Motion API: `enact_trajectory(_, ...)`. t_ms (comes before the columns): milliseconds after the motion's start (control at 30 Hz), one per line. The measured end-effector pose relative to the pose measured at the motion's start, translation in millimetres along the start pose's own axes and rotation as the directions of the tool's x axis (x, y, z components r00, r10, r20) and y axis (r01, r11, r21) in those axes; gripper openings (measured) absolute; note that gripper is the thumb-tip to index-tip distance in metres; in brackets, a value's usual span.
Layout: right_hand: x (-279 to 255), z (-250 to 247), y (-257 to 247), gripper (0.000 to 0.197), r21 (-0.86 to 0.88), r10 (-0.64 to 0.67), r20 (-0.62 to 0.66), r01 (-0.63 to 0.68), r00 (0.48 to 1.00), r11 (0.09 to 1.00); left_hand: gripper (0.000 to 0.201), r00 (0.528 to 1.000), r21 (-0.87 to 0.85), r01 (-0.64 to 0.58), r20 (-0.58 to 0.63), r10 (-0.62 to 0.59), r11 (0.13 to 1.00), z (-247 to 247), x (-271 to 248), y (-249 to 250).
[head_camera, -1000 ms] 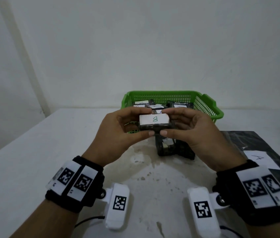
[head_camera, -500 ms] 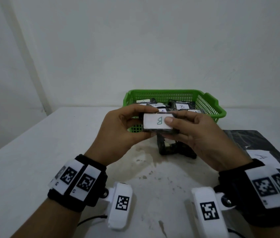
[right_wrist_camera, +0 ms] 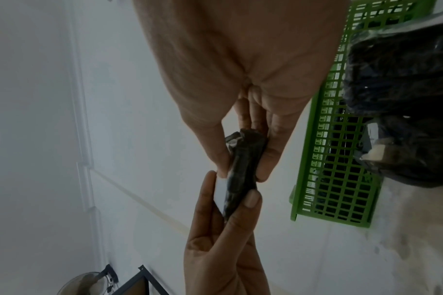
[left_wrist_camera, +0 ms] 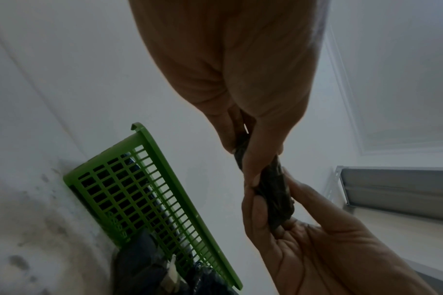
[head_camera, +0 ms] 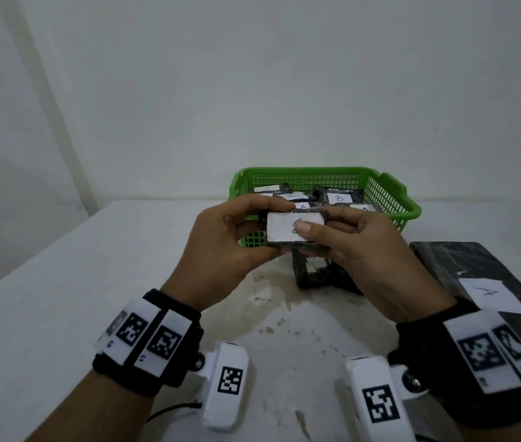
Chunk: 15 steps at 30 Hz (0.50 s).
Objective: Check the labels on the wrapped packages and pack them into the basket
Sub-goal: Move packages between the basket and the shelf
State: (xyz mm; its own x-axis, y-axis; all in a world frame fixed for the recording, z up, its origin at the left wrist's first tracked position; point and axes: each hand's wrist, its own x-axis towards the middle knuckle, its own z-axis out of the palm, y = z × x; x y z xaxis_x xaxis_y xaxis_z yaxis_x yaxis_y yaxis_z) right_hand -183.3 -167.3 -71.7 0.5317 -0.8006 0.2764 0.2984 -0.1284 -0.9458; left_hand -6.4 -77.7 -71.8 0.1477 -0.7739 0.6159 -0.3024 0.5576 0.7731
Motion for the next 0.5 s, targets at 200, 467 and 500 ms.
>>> enact_trajectory(200, 0.2, -5.3, -4.0, 0.05, -0.065, -0.027, -0.054, 0.024, 0.998, 0.998, 0.052, 0.999, 0.003, 0.047, 0.02, -0.047, 0.999, -1.8, 0.6, 0.5)
enact_trajectory(467, -6.3, -3.3, -9.2, 0.044, -0.276, -0.264, 0.062, 0.27, 0.963, 0.922, 0.047, 0.997, 0.152, 0.07, 0.021, -0.074, 0.986, -1.5, 1.0, 1.1)
enact_trajectory(500, -6.5, -2.6, -9.5, 0.045, -0.255, -0.261, 0.067, 0.27, 0.963, 0.929, 0.044, 0.998, 0.149, 0.069, 0.005, -0.07, 0.986, -2.9, 1.4, 0.5)
